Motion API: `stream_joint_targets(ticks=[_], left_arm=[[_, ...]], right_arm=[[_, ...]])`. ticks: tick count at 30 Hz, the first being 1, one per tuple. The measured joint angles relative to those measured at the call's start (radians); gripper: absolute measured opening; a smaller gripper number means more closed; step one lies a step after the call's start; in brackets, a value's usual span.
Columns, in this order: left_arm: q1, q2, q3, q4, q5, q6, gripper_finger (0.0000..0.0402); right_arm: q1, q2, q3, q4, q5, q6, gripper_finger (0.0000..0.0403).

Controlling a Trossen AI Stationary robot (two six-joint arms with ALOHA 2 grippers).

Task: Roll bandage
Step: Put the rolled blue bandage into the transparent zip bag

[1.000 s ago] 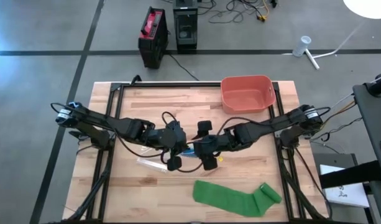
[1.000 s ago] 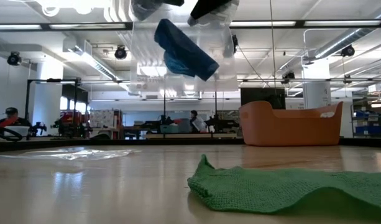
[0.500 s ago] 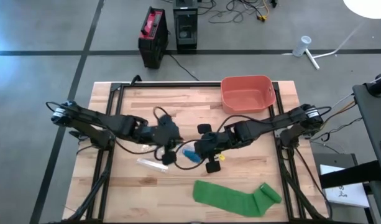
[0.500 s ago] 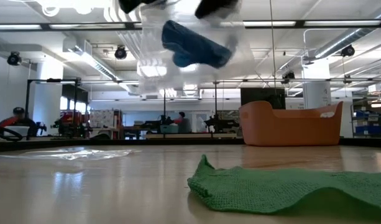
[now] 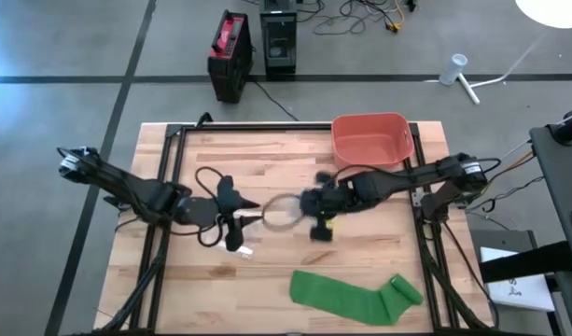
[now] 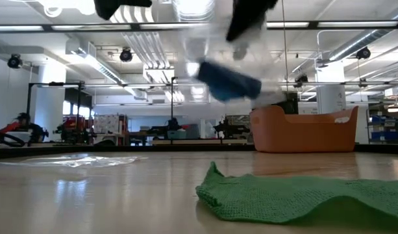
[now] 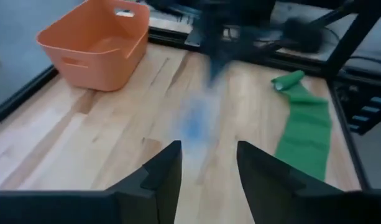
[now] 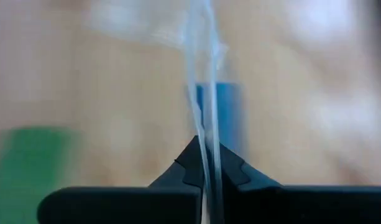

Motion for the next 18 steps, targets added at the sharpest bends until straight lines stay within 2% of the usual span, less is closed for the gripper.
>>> stream_joint_targets(ticks=[1, 2, 3, 4, 7, 8, 9, 11, 16, 18], left_arm=[[-0.004, -0.008, -0.030, 0.027, 0.000, 0.001, 0.0147], [-0.008, -0.016, -0.058, 0.053, -0.001, 0.000, 0.0148], [-0.013, -0.023, -0.082, 0.080, -0.001, -0.003, 0.0148], [-0.019, -0.031, -0.103, 0.095, 0.000, -0.010, 0.0147], [-0.037, -0.053, -0.159, 0.132, 0.000, -0.034, 0.0142], [-0.042, -0.059, -0.174, 0.149, 0.000, -0.037, 0.0139], [-0.047, -0.065, -0.188, 0.163, 0.000, -0.037, 0.0137], [-0.053, -0.074, -0.213, 0.206, 0.000, -0.033, 0.0131], [-0.053, -0.081, -0.242, 0.254, 0.000, -0.002, 0.0120], [-0.053, -0.081, -0.242, 0.256, -0.001, 0.001, 0.0117]], right_arm=[[0.003, -0.002, 0.000, 0.031, -0.061, -0.027, 0.0001], [0.004, -0.005, 0.000, 0.033, -0.078, -0.032, 0.0001], [0.000, -0.011, 0.000, 0.004, -0.041, -0.013, 0.0001], [-0.010, -0.016, 0.000, -0.047, 0.056, 0.031, 0.0001], [-0.039, -0.024, 0.000, -0.323, 0.480, 0.302, 0.0001], [-0.044, -0.023, 0.000, -0.423, 0.563, 0.429, 0.0000], [-0.046, -0.020, 0.000, -0.484, 0.581, 0.530, 0.0000], [-0.038, -0.018, 0.000, -0.479, 0.511, 0.562, 0.0000], [0.037, -0.025, 0.000, -0.152, 0.217, 0.181, 0.0000], [0.041, -0.044, 0.000, -0.107, 0.191, 0.119, 0.0000]])
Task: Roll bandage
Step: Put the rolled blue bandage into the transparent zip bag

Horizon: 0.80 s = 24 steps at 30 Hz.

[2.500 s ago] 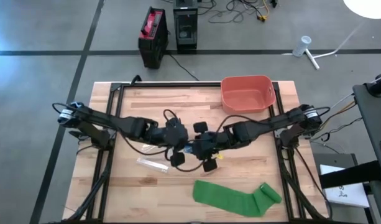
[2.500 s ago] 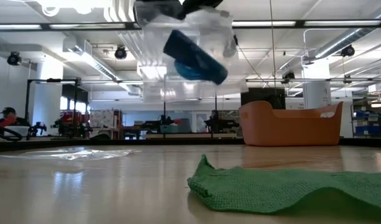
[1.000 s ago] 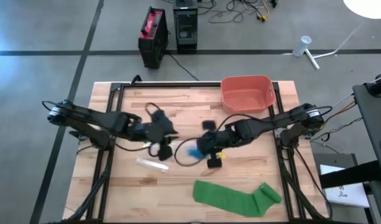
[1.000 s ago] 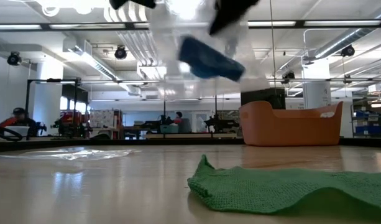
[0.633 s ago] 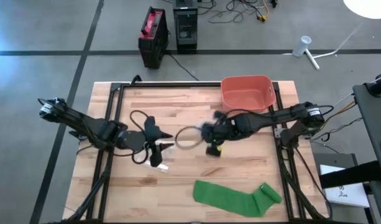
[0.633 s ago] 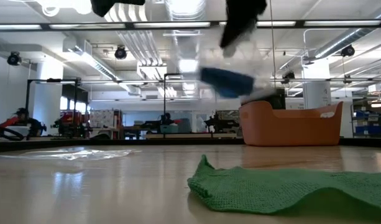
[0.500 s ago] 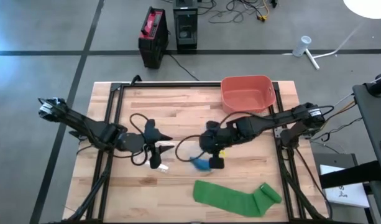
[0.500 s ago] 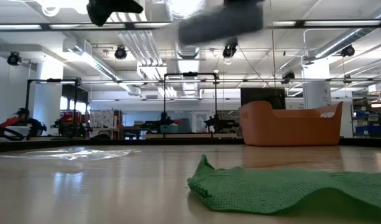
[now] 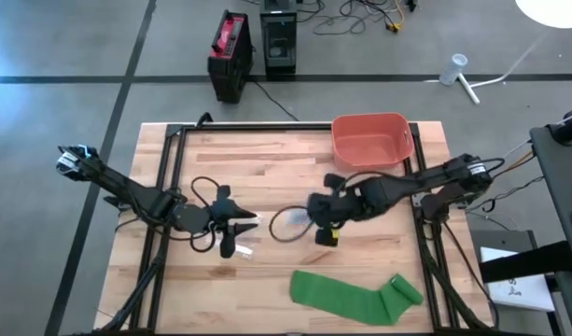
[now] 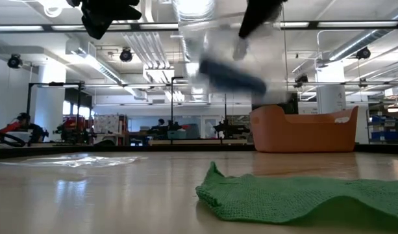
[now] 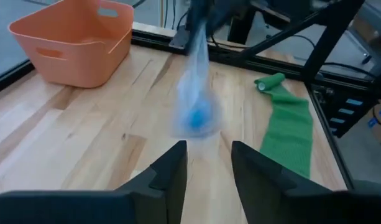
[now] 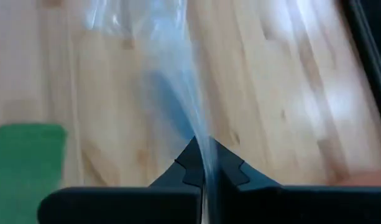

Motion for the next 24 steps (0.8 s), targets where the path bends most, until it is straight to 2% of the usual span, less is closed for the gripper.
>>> stream_joint_targets(ticks=[2, 4, 6, 8, 10, 12, 15, 17, 19, 22, 24], left_arm=[[-0.005, 0.005, 0.000, 0.006, 0.000, -0.002, 0.0114], [-0.010, 0.011, 0.000, 0.004, 0.001, -0.002, 0.0113], [-0.012, 0.016, 0.000, 0.005, 0.000, -0.002, 0.0112], [-0.013, 0.022, 0.000, 0.005, 0.000, -0.003, 0.0112], [-0.013, 0.026, 0.000, 0.007, 0.000, 0.000, 0.0115], [-0.012, 0.031, 0.000, 0.016, -0.001, 0.000, 0.0118], [-0.013, 0.037, 0.000, 0.032, -0.001, 0.001, 0.0124], [-0.013, 0.038, -0.001, 0.036, -0.001, 0.001, 0.0127], [-0.013, 0.039, -0.003, 0.045, -0.001, 0.001, 0.0130], [-0.013, 0.039, -0.007, 0.058, -0.001, 0.002, 0.0131], [-0.013, 0.037, -0.007, 0.085, -0.003, 0.019, 0.0130]], right_arm=[[-0.022, -0.019, 0.000, -0.064, 0.149, 0.056, 0.0000], [-0.051, -0.026, 0.001, -0.193, 0.355, 0.223, 0.0000], [-0.074, -0.026, 0.000, -0.322, 0.432, 0.394, 0.0000], [-0.088, -0.023, 0.000, -0.366, 0.412, 0.474, 0.0000], [-0.090, -0.020, 0.000, -0.309, 0.351, 0.450, 0.0000], [-0.079, -0.019, 0.000, -0.146, 0.228, 0.313, 0.0000], [-0.043, -0.019, 0.000, 0.109, -0.041, 0.061, 0.0000], [-0.029, -0.019, 0.000, 0.171, -0.112, -0.006, 0.0000], [-0.036, -0.021, 0.001, 0.121, -0.054, 0.006, 0.0000], [-0.051, -0.022, 0.000, -0.034, 0.120, 0.104, 0.0000], [-0.053, -0.016, -0.002, -0.083, 0.154, 0.158, 0.0000]])
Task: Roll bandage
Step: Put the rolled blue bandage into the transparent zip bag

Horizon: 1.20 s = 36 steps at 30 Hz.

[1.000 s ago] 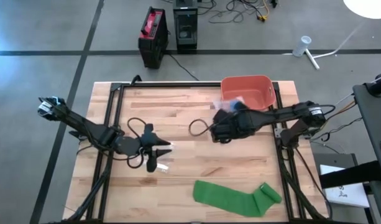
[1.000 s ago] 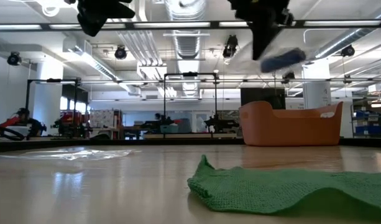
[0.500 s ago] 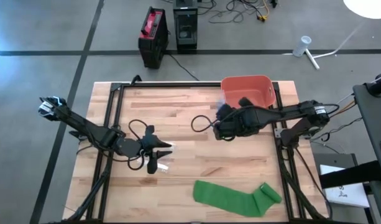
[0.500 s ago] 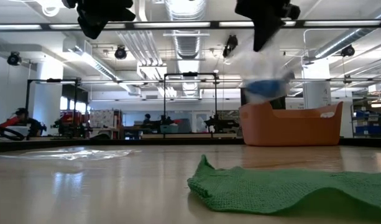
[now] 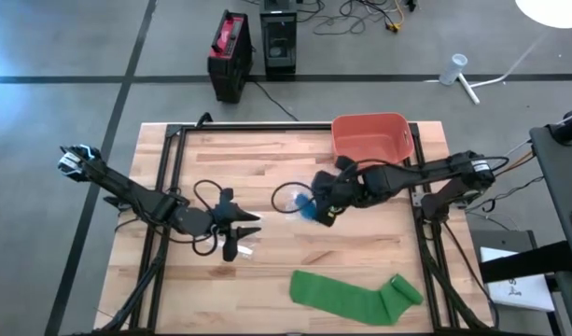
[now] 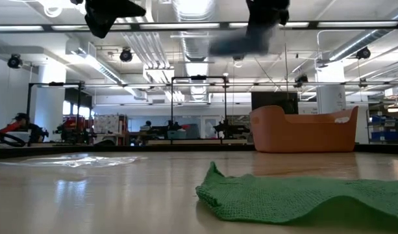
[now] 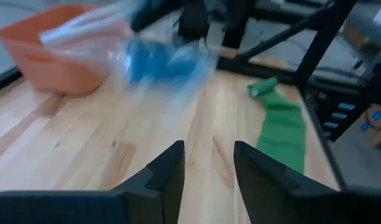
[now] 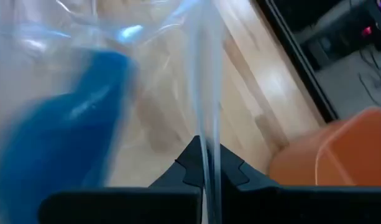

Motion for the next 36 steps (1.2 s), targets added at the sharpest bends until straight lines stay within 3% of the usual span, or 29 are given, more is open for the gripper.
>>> stream_joint_targets(ticks=[9, 17, 24, 30, 36], left_arm=[[0.006, 0.029, -0.041, 0.199, -0.021, 0.129, 0.0123], [0.019, 0.040, -0.059, 0.249, -0.059, 0.215, 0.0151], [0.039, 0.175, -0.058, 0.509, -0.059, 0.442, 0.0151], [0.073, 0.291, -0.053, 0.520, -0.282, 0.434, 0.0140], [0.100, 0.405, -0.050, 0.542, -0.192, 0.399, 0.0134]], right_arm=[[0.049, 0.004, -0.003, 0.132, -0.051, -0.057, 0.0000], [0.088, 0.004, 0.000, 0.187, -0.056, -0.049, 0.0000], [0.090, 0.002, 0.020, 0.308, -0.106, -0.067, 0.0000], [0.104, 0.002, 0.020, 0.410, -0.220, -0.087, 0.0000], [0.141, 0.002, 0.035, 0.467, -0.252, -0.142, 0.0000]])
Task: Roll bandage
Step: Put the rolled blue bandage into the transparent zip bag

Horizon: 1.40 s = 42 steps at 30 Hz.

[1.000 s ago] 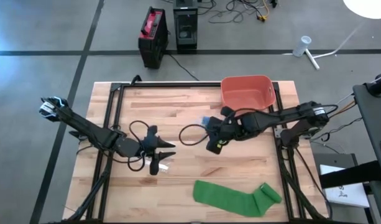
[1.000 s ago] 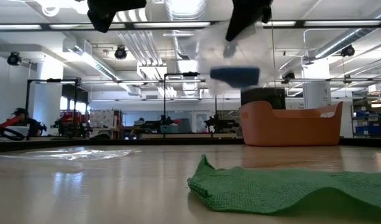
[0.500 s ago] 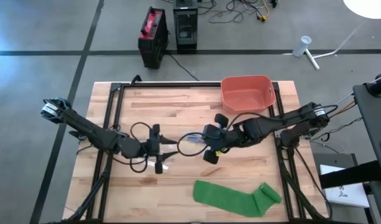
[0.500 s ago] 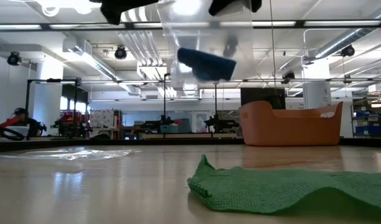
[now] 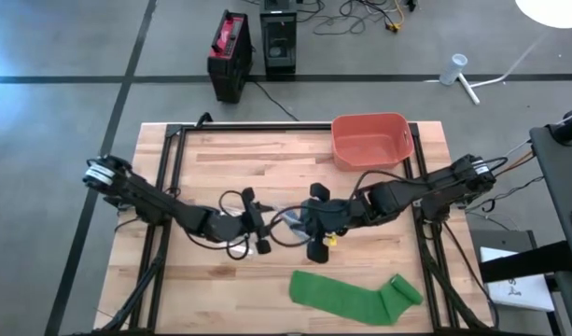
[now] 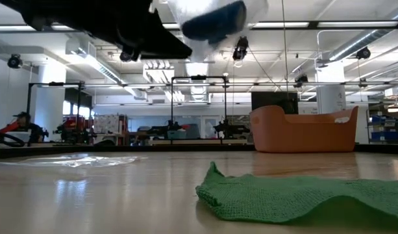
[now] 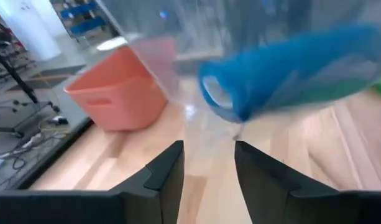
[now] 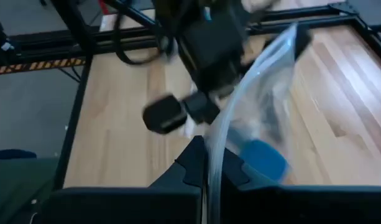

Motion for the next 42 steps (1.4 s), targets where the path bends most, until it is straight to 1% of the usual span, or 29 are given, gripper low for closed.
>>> stream_joint_targets(ticks=[3, 6, 9, 12, 13, 15, 17, 20, 23, 26, 29, 31, 35, 38, 42], left_arm=[[0.001, 0.032, 0.014, 0.001, 0.012, 0.000, 0.0136], [-0.003, 0.024, 0.018, -0.029, 0.012, 0.014, 0.0141], [-0.012, -0.042, 0.018, -0.149, 0.013, 0.023, 0.0148], [-0.019, -0.135, 0.017, -0.303, 0.019, -0.027, 0.0154], [-0.019, -0.168, 0.014, -0.337, 0.035, -0.050, 0.0157], [-0.019, -0.225, 0.001, -0.360, 0.105, -0.094, 0.0164], [-0.019, -0.257, -0.020, -0.319, 0.168, -0.114, 0.0173], [-0.020, -0.263, -0.073, -0.186, 0.227, -0.115, 0.0190], [-0.019, -0.232, -0.123, -0.029, 0.274, -0.115, 0.0216], [-0.017, -0.188, -0.149, 0.077, 0.314, -0.106, 0.0247], [-0.010, -0.151, -0.150, 0.151, 0.411, -0.104, 0.0277], [-0.005, -0.122, -0.131, 0.164, 0.448, -0.105, 0.0293], [0.016, -0.075, -0.093, 0.121, 0.446, -0.109, 0.0309], [0.029, -0.058, -0.071, 0.075, 0.440, -0.130, 0.0311], [0.049, -0.049, -0.053, 0.076, 0.428, -0.191, 0.0303]], right_arm=[[0.009, -0.002, 0.010, 0.000, 0.005, -0.020, 0.0000], [0.010, -0.002, 0.016, -0.056, 0.010, -0.020, 0.0000], [0.011, -0.002, 0.016, -0.143, 0.024, -0.022, 0.0000], [0.011, -0.002, 0.016, -0.220, 0.042, -0.025, 0.0000], [0.013, 0.000, 0.016, -0.235, 0.048, -0.035, 0.0000], [0.015, 0.001, 0.015, -0.248, 0.050, -0.077, 0.0000], [0.019, 0.002, 0.015, -0.241, 0.049, -0.127, 0.0000], [0.021, 0.002, 0.015, -0.214, 0.048, -0.178, 0.0000], [0.019, 0.002, 0.014, -0.188, 0.048, -0.207, 0.0000], [0.020, 0.002, 0.014, -0.185, 0.024, -0.215, 0.0000], [0.021, 0.003, 0.014, -0.185, 0.018, -0.215, 0.0000], [0.019, 0.003, 0.014, -0.185, 0.018, -0.215, 0.0000], [0.018, 0.003, 0.014, -0.186, 0.022, -0.214, 0.0000], [0.020, 0.003, 0.014, -0.202, 0.021, -0.203, 0.0000], [0.026, 0.003, 0.013, -0.205, 0.019, -0.196, 0.0000]])
